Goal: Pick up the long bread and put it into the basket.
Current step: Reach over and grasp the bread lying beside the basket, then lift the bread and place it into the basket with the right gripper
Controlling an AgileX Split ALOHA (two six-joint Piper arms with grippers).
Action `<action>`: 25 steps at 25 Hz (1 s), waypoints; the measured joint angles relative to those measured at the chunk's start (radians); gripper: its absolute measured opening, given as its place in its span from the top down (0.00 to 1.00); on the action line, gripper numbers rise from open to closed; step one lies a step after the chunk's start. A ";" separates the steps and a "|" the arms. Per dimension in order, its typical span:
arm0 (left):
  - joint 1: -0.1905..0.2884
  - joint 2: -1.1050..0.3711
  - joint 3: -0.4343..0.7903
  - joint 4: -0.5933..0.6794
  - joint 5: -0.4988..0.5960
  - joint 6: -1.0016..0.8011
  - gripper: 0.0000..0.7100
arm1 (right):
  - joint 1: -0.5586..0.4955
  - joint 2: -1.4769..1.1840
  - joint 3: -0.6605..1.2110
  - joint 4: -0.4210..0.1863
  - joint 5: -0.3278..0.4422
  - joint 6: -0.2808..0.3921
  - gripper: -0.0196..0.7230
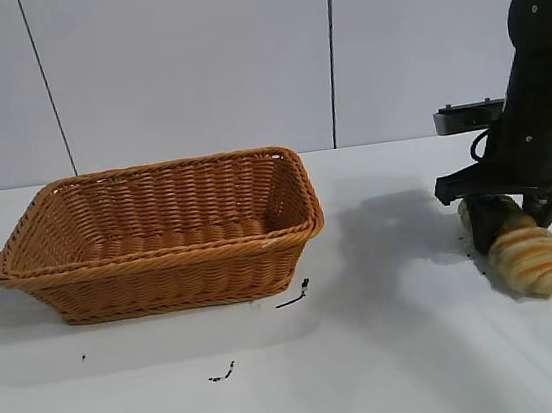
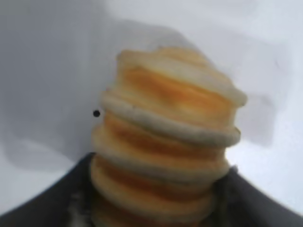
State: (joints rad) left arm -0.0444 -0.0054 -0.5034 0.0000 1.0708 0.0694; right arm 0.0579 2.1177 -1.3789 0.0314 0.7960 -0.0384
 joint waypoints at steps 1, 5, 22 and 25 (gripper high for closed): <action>0.000 0.000 0.000 0.000 0.000 0.000 0.02 | 0.000 -0.019 0.000 -0.003 0.002 0.000 0.75; 0.000 0.000 0.000 0.000 0.000 0.000 0.02 | 0.000 -0.139 0.000 -0.004 0.047 -0.003 0.78; 0.000 0.000 0.000 0.000 0.000 0.000 0.02 | 0.032 -0.059 -0.523 -0.021 0.407 -0.007 0.78; 0.000 0.000 0.000 0.000 0.000 0.000 0.02 | 0.091 0.009 -0.655 -0.023 0.413 -0.024 0.79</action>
State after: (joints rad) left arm -0.0444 -0.0054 -0.5034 0.0000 1.0708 0.0694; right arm 0.1485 2.1264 -2.0341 0.0086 1.2090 -0.0628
